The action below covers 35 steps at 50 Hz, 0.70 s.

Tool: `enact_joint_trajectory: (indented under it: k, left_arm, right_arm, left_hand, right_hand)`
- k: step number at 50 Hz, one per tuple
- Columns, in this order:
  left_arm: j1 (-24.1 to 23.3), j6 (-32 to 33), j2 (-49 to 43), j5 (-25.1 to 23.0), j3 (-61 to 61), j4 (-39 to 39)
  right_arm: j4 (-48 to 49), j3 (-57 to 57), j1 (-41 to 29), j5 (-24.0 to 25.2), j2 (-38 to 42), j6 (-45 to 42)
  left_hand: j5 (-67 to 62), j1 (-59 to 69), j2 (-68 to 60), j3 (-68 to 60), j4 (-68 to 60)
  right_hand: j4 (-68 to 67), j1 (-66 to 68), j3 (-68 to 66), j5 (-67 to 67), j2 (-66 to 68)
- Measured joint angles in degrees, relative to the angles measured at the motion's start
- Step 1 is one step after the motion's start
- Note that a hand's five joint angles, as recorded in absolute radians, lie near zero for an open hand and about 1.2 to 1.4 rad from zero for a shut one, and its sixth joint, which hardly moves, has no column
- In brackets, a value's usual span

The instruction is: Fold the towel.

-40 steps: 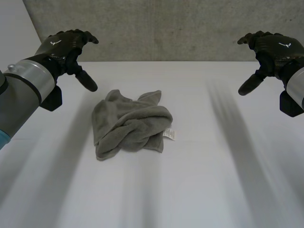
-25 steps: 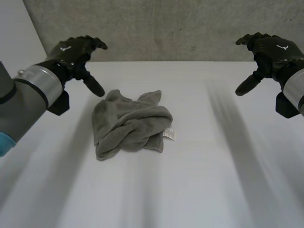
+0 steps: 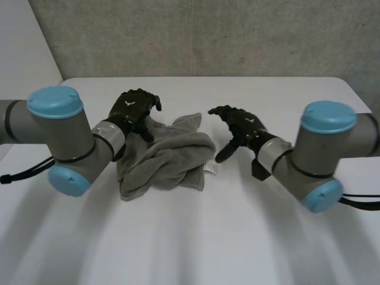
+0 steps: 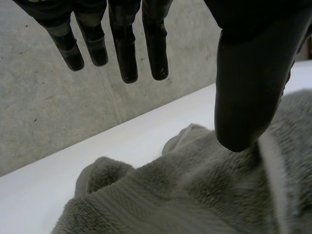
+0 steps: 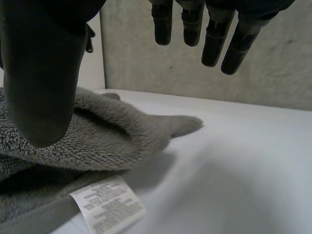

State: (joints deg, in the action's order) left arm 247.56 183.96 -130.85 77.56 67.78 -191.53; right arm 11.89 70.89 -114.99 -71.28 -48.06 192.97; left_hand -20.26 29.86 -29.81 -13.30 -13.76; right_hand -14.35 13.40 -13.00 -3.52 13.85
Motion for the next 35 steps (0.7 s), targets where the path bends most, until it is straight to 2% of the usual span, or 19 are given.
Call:
enact_joint_trajectory:
  k: [11, 15, 19, 24, 26, 35]
  left_arm:
    - [-0.5, 2.6, -3.6, -1.1, -2.0, 3.1]
    - [-1.1, 2.4, -3.3, -2.1, -1.5, 4.8]
    - [-1.5, 2.2, -1.8, -2.7, -0.4, 5.5]
    - [-1.5, 1.9, 1.1, -2.7, 1.0, 5.5]
    - [-1.5, 1.7, 2.2, -2.6, 1.6, 5.5]
    - [-1.4, -0.4, 9.1, -2.4, 6.0, 5.3]
  right_arm:
    - [-0.3, -10.7, -1.7, -0.3, 10.3, 7.1]
    - [-0.4, -12.6, -1.7, -0.5, 12.0, 7.7]
    - [-0.5, -13.7, -1.7, -0.5, 12.9, 7.7]
    - [-0.5, -14.9, -1.7, -0.2, 14.3, 7.7]
    - [-0.5, -15.2, -1.7, 0.0, 14.7, 7.7]
    - [-0.2, -14.8, -2.0, 3.9, 15.0, 10.0]
  left_hand:
    - [0.1, 0.0, 0.0, 0.0, 0.0]
    - [0.5, -0.1, 0.0, 0.0, 0.0]
    - [2.6, -1.3, 1.4, 0.0, 0.0]
    - [6.1, -3.5, 4.1, 0.0, 0.0]
    - [7.8, -4.5, 5.5, 0.0, 0.0]
    - [8.9, -4.6, 6.3, 0.0, 0.0]
  right_hand:
    - [0.0, 1.3, 0.0, -0.7, 0.7]
    - [0.0, 10.7, 0.0, -11.3, 10.9]
    - [0.0, 28.5, 0.0, -30.3, 29.9]
    - [0.0, 57.8, 0.0, -58.4, 58.2]
    - [0.0, 61.1, 0.0, -62.3, 59.7]
    - [0.0, 61.2, 0.0, -62.6, 59.7]
